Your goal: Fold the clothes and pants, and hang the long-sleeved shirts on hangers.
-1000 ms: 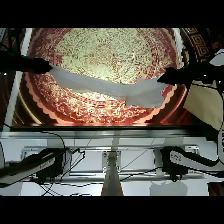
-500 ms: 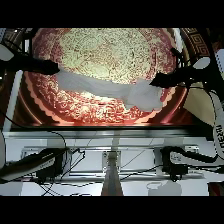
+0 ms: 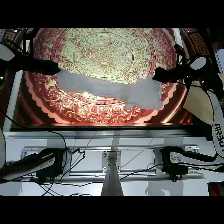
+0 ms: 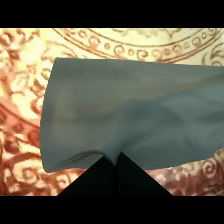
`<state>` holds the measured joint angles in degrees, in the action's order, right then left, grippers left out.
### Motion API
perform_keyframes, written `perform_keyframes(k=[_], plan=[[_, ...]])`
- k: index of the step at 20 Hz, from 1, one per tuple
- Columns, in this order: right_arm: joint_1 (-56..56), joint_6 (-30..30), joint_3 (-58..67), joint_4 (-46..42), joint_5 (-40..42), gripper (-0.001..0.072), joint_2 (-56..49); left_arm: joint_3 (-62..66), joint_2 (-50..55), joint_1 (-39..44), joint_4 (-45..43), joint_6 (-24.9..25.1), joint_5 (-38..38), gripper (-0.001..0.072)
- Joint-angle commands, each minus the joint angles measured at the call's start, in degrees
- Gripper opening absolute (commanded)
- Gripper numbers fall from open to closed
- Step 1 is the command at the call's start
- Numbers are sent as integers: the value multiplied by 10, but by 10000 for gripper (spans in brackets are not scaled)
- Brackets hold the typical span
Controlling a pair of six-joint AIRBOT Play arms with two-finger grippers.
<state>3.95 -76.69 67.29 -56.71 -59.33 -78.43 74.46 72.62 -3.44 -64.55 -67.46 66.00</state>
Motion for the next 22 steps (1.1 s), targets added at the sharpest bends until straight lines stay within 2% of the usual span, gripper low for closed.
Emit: perform_keyframes(k=[1,4,7,11,14,19,22], plan=[[0,29,71,22,18,12,21,13,-23,-17,64,-10,-48,10],[0,29,173,10,34,12,79,58,-81,-55,98,-12,-96,10],[0,29,249,-15,85,12,175,87,-179,-106,97,-12,-173,10],[0,29,301,-50,142,12,310,87,-320,-176,97,-12,-296,10],[0,29,309,-51,140,12,391,87,-398,-206,91,-12,-355,10],[0,29,309,-54,132,11,445,87,-438,-212,56,-12,-360,9],[0,28,308,-60,94,11,403,87,-395,-212,77,-12,-301,10]])
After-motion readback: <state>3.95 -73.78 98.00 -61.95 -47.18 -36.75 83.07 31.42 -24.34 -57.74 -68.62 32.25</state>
